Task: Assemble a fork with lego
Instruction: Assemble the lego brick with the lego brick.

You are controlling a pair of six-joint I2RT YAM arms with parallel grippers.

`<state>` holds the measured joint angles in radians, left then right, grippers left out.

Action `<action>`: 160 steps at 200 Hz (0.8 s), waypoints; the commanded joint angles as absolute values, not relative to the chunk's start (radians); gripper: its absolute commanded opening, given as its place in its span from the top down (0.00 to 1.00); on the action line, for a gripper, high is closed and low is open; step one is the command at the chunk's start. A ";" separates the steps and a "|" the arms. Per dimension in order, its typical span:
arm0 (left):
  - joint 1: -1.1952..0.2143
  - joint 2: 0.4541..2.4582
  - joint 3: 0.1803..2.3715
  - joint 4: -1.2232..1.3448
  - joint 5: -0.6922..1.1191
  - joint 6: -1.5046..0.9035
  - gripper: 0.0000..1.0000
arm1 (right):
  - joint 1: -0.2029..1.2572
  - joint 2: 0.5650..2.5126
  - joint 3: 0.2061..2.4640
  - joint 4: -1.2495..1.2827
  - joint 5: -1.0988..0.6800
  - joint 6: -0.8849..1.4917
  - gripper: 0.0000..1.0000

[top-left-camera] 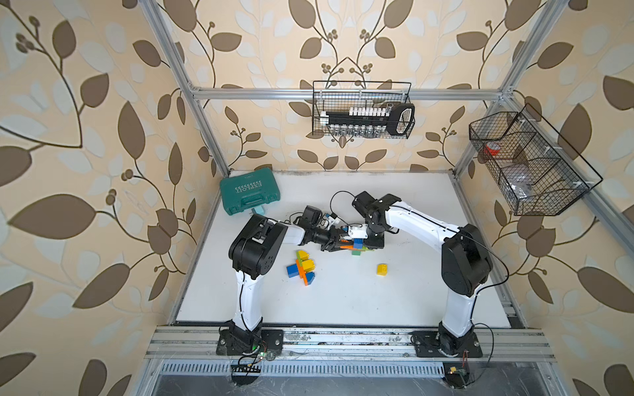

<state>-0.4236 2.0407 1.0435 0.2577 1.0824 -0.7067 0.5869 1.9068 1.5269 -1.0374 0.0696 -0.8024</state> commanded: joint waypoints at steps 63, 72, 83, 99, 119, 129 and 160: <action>-0.428 2.011 1.043 0.139 0.992 -0.698 0.59 | 0.588 1.922 1.578 -1.015 -0.017 -0.749 0.78; -0.428 2.010 1.043 0.141 0.991 -0.700 0.59 | 0.588 1.923 1.584 -1.015 -0.016 -0.745 0.77; -0.429 2.006 1.042 0.143 0.991 -0.702 0.58 | 0.588 1.921 1.585 -1.015 -0.022 -0.742 0.77; -0.430 2.008 1.044 0.149 0.999 -0.708 0.58 | 0.589 1.914 1.579 -1.008 -0.023 -0.744 0.75; -0.430 2.001 1.034 0.186 1.005 -0.735 0.56 | 0.589 1.900 1.572 -1.001 -0.033 -0.745 0.72; -0.430 1.999 1.031 0.206 1.015 -0.747 0.56 | 0.589 1.893 1.564 -0.991 -0.035 -0.744 0.71; -0.433 1.996 1.036 0.214 1.022 -0.757 0.55 | 0.588 1.879 1.551 -0.982 -0.049 -0.744 0.68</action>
